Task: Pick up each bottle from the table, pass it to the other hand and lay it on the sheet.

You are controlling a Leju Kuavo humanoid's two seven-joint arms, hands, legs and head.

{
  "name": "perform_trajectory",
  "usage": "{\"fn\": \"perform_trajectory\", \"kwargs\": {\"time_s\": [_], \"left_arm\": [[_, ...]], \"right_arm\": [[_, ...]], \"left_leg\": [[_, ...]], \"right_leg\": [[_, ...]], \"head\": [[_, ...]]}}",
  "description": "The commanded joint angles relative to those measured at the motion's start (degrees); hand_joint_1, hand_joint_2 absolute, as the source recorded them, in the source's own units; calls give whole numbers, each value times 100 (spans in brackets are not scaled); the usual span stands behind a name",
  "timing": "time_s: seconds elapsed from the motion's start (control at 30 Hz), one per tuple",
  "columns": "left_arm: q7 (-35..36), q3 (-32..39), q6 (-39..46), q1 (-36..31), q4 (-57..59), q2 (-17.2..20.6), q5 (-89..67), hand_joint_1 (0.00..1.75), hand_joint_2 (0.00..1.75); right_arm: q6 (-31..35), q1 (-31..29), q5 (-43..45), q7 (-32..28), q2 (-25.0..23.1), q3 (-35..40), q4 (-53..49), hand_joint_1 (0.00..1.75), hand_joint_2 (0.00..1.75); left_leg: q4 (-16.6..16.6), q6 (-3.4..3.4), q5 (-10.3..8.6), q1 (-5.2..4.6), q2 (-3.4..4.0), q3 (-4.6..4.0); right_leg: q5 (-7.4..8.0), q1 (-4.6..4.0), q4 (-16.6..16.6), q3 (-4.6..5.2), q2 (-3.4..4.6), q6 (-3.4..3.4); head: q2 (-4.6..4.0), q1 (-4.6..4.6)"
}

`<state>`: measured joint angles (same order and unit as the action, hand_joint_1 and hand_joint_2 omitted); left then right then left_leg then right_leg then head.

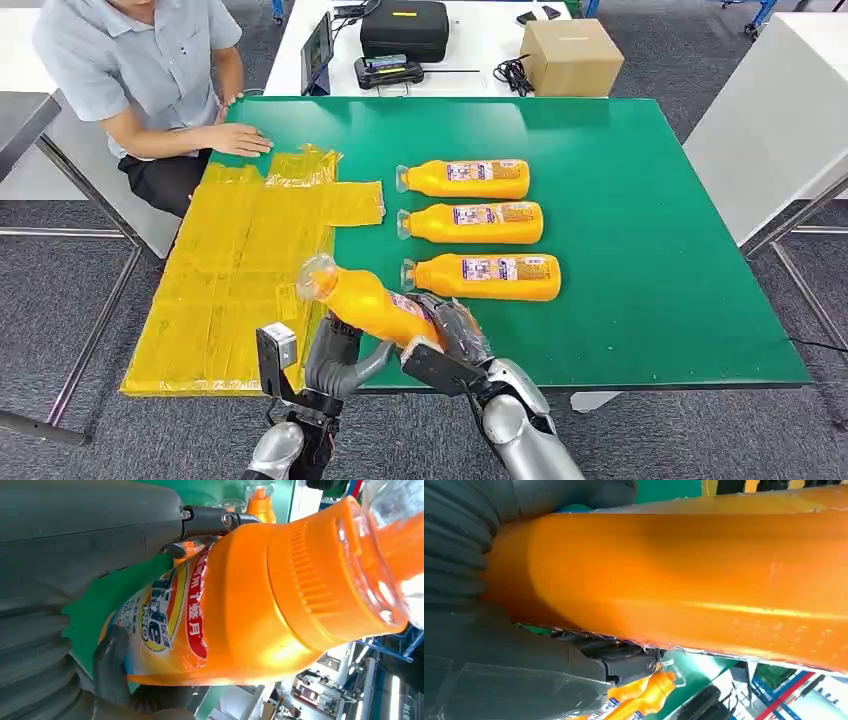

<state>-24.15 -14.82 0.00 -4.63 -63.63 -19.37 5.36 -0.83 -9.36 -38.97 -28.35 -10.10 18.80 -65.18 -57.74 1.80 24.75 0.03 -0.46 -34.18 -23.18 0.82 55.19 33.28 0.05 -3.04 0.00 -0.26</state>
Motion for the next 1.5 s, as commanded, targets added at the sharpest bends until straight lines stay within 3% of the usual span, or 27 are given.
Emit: {"fn": "perform_trajectory", "kwargs": {"time_s": [0.03,0.27,0.33,0.37,0.4,0.43,0.5,0.57,0.6,0.63,0.7,0.73,0.77,0.8,0.87,0.93,0.97,1.5], "left_arm": [[145,-312,-101,-434,705,-63,260,0,175],[128,-121,0,-531,843,-63,477,0,175],[82,-105,-25,-527,803,-63,569,0,175],[124,-80,-11,-531,806,-63,695,17,175],[124,-74,-16,-540,823,-63,706,175,175],[75,-41,16,-549,829,-63,696,175,175],[75,-41,16,-549,829,-63,696,175,175],[-50,-19,46,-531,766,-63,486,175,175],[-114,5,79,-510,692,-63,418,175,175],[-147,25,56,-492,633,-63,383,175,175],[-147,25,56,-492,633,-63,383,175,175],[-148,47,46,-482,605,-63,363,175,175],[-178,49,33,-456,547,-63,307,175,175],[-337,49,-6,-402,419,-63,79,175,175],[-101,33,-200,-325,274,-63,247,175,175],[-96,49,-183,-281,207,-63,246,175,175],[-91,88,-144,-264,190,-63,230,175,175],[-172,220,127,-214,83,-54,-263,175,175]], "right_arm": [[-12,-387,50,73,27,276,327,136,175],[54,-255,-120,149,8,615,194,136,175],[131,-328,-131,185,2,657,303,127,175],[150,-371,-157,202,3,669,373,113,175],[143,-395,-142,207,-2,662,426,91,175],[188,-430,-158,209,-14,651,519,79,175],[188,-430,-158,209,-14,651,519,79,175],[249,-439,-198,225,-17,640,584,59,175],[438,-462,-401,289,-4,673,636,61,175],[456,-484,-452,299,-23,659,697,79,175],[456,-484,-452,299,-23,659,697,79,175],[455,-496,-447,299,-39,645,723,91,175],[459,-484,-443,291,-50,621,730,138,175],[501,-457,-493,277,-58,608,708,145,175],[473,-417,-466,268,-55,565,674,131,175],[395,-358,-218,157,-109,418,627,14,175],[386,-336,-185,150,-108,381,590,0,175],[382,-241,-67,160,-86,181,414,0,175]], "left_leg": [[0,-6,3,1,3,10],[1,-6,3,4,4,5],[0,-9,6,4,5,13],[-1,-6,3,3,2,8],[0,-8,5,3,3,11],[-3,-12,10,5,6,20],[-1,-9,7,4,10,16],[0,-9,6,4,6,16],[-1,-7,4,4,2,8],[0,-10,7,4,7,16],[0,-9,6,4,8,12],[1,-6,3,2,5,5],[-1,-10,7,5,7,12],[0,-6,3,4,3,5],[-3,-10,10,4,5,14],[-3,-9,9,4,5,11],[0,-5,3,4,2,4],[0,-8,7,2,1,10]], "right_leg": [[-3,-2,0,-10,0,8],[-1,-4,-2,-7,2,7],[-6,-5,0,-13,-1,11],[-4,-4,0,-8,-3,8],[-5,-5,1,-10,-2,11],[-10,-6,4,-18,1,16],[-6,-5,2,-14,5,13],[-6,-5,0,-17,1,13],[-4,-5,0,-10,-2,10],[-6,-5,1,-16,2,13],[-5,-5,1,-12,4,12],[-2,-3,0,-6,2,8],[-6,-6,2,-13,2,13],[-2,-4,-1,-7,1,8],[-9,-5,4,-14,0,14],[-8,-5,2,-12,1,12],[-4,-4,-1,-5,-1,7],[-9,-3,2,-11,-2,11]], "head": [[0,0],[0,0],[0,0],[0,0],[0,0],[0,0],[0,0],[0,2],[0,0],[0,2],[0,2],[0,2],[0,0],[0,2],[0,2],[0,2],[0,2],[0,2]]}}
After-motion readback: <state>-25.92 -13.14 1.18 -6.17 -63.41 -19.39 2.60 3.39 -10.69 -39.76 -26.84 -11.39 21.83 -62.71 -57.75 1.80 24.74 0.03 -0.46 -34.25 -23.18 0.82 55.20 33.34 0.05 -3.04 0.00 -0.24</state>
